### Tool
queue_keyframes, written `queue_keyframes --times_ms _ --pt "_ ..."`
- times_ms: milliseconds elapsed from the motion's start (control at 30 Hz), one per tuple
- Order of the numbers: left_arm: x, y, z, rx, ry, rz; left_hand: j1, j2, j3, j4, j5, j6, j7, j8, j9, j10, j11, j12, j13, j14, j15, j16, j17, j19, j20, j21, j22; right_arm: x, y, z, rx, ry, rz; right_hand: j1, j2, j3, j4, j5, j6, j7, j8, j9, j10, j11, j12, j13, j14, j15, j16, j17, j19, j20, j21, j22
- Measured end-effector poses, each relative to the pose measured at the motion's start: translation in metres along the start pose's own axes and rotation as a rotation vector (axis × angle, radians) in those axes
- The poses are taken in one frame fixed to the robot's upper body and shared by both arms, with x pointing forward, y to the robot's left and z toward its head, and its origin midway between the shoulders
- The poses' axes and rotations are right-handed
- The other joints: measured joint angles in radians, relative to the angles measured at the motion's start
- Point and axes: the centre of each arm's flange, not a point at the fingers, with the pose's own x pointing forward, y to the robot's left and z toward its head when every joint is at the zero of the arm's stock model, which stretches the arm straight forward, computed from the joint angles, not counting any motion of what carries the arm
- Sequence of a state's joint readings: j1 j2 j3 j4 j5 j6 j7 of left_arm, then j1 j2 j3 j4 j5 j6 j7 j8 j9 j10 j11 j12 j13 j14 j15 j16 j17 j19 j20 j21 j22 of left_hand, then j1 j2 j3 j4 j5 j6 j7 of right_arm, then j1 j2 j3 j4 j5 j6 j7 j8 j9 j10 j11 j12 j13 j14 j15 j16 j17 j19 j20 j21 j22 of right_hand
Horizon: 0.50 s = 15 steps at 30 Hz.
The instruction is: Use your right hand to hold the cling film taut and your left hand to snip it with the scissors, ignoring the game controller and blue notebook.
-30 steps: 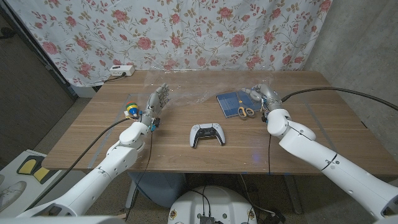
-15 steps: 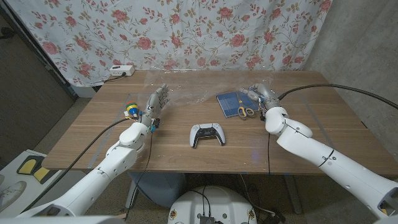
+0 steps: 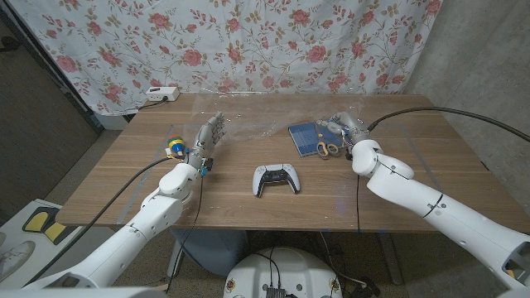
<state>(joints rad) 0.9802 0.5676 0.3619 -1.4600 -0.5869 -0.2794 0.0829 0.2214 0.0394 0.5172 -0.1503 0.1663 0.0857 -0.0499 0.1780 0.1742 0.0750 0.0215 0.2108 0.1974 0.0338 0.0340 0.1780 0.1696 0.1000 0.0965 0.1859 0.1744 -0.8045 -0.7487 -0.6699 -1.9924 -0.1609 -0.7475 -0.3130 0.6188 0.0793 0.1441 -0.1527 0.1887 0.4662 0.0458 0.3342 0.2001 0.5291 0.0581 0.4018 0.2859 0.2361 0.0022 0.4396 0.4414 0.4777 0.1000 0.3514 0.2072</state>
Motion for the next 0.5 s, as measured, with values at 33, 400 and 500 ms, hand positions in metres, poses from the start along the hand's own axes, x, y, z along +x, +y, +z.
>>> queue_keyframes --times_ms 33,400,500 --pt "0.000 0.000 0.000 0.000 0.000 0.000 0.000 0.000 0.000 0.000 0.000 0.000 0.000 0.000 0.000 0.000 0.000 0.000 0.000 0.000 0.000 0.000 0.000 0.000 0.000 0.000 0.000 0.000 0.000 0.001 -0.001 -0.002 0.001 0.000 0.000 0.002 0.002 0.000 0.006 0.001 0.000 0.000 0.005 -0.002 0.005 0.000 0.001 -0.001 0.000 0.002 0.000 0.000 0.000 0.000" --pt "-0.002 0.001 -0.002 -0.004 0.002 0.001 0.004 0.004 0.000 0.000 0.002 0.000 0.000 0.000 0.000 0.000 0.000 0.000 0.000 0.000 0.000 0.000 0.000 0.000 0.000 0.000 0.000 0.002 0.002 0.008 -0.058 0.009 0.028 0.008 0.000 0.002 0.002 0.000 0.010 0.005 0.000 0.000 0.010 -0.003 0.011 0.005 0.004 -0.004 0.000 0.006 0.000 0.000 0.000 0.000" --pt "-0.003 0.002 -0.003 -0.005 0.003 0.002 0.004 0.004 0.000 0.000 0.004 0.000 0.000 0.000 0.000 0.000 0.000 0.000 0.000 0.000 0.000 0.000 0.000 0.000 0.000 0.000 0.000 0.002 0.003 0.011 -0.068 0.007 0.032 0.008 0.000 0.002 0.002 0.000 0.009 0.004 0.000 0.000 0.010 -0.003 0.013 0.010 0.010 -0.010 0.000 0.006 0.004 -0.004 0.004 0.004"
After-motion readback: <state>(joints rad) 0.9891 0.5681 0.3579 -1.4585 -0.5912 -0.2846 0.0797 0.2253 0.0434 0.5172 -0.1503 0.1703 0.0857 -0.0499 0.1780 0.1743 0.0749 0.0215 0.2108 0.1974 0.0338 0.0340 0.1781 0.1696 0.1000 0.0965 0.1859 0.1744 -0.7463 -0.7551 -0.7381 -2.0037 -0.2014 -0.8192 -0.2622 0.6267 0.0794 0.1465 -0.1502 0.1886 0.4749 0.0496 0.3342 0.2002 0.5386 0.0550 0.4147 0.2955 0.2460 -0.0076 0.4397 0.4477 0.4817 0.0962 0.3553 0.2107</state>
